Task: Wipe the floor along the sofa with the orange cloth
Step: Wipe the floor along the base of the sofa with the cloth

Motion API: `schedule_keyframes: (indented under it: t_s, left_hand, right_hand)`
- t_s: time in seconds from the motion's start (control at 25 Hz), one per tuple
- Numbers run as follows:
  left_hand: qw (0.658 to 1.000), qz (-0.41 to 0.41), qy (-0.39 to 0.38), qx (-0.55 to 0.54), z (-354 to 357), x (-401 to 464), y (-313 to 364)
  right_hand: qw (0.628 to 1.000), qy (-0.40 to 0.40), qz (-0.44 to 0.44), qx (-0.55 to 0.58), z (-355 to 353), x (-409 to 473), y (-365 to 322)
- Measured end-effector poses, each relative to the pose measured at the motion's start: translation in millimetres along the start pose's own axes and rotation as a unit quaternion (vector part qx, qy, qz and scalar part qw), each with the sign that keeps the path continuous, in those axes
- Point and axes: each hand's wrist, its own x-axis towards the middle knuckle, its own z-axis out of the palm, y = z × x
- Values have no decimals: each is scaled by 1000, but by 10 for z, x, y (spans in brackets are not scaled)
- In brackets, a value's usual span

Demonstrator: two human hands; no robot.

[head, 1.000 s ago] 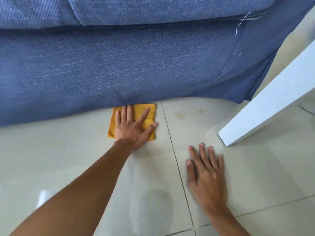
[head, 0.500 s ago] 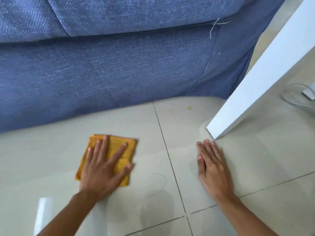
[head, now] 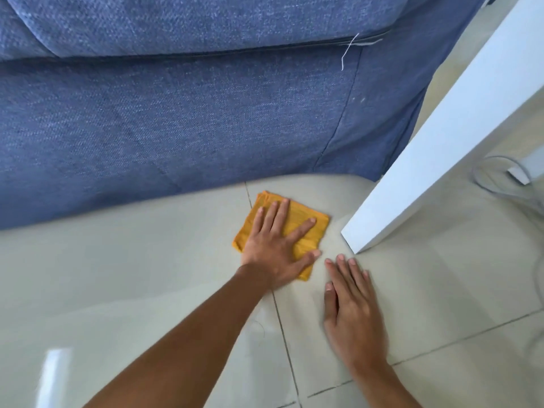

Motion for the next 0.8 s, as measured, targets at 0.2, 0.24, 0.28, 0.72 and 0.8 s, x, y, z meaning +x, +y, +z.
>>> schedule_keyframes:
  t_s: [0.2,0.24,0.28,0.72,0.8]
  left_hand:
    - [996,-89,16,-5,-10,-507,-818]
    - [993,-116,7,-3,-27,-398,-915]
    - [991,-135,0,-5,-44,-233,-941]
    - [999,35,-6,0,-7,148,182]
    - [1000,21,20,-6,51,-307,-84]
  right_hand:
    - [999,-9,15,-31,-42,-2,-46]
    - [999,-6,29,-45,-47,-3,-59]
    - [997,-1,47,-57,-43,-9,-62]
    - [996,20,75,-38,-31,-47,-8]
    - [996,18,74,-40,-45,-27,-12]
